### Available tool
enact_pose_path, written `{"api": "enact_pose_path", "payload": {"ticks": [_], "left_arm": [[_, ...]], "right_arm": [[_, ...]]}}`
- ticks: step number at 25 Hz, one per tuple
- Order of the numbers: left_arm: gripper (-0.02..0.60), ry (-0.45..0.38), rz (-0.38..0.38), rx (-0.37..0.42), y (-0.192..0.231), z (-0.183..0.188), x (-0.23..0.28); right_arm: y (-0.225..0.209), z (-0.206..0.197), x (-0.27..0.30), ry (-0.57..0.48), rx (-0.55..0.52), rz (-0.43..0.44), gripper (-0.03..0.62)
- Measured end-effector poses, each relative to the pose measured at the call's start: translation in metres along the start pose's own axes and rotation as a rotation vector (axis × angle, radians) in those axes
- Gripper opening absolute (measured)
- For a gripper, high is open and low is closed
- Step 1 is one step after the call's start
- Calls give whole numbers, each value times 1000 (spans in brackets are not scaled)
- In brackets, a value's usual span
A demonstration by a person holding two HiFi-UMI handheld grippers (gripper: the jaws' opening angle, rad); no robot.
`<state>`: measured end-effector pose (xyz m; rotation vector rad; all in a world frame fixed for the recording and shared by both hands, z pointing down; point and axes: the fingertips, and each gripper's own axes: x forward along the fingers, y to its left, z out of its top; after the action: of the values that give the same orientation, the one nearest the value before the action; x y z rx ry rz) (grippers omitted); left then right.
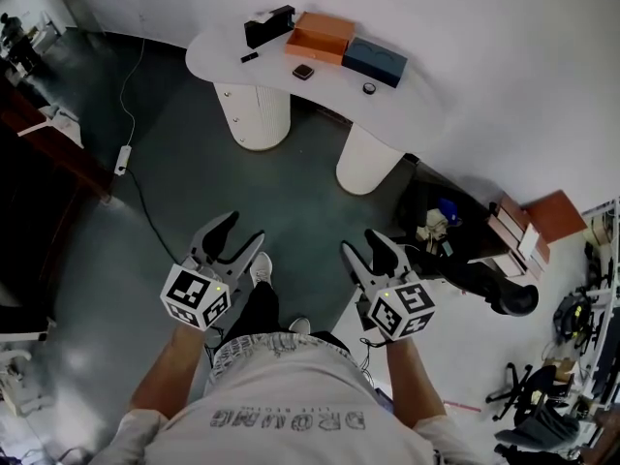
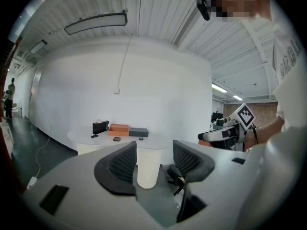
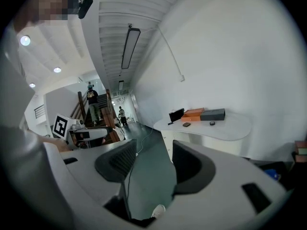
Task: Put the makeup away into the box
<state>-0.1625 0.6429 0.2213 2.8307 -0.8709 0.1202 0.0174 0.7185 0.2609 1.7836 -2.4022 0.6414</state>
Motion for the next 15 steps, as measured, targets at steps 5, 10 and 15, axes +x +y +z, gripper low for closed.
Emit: {"api": "enact_pose_path", "payload": {"ticks": [5,10,15], "left_arm": [[252,13,-9,-9,41,2,19],[252,32,-20,-19,83,9,41],[252,45,-46,-25,115,13,61]], "right_arm": [[-3,8,42,11,9,-7,247],[-5,18,84,31,21,-23,247],[-7,28,121,41,27,-35,245]]}}
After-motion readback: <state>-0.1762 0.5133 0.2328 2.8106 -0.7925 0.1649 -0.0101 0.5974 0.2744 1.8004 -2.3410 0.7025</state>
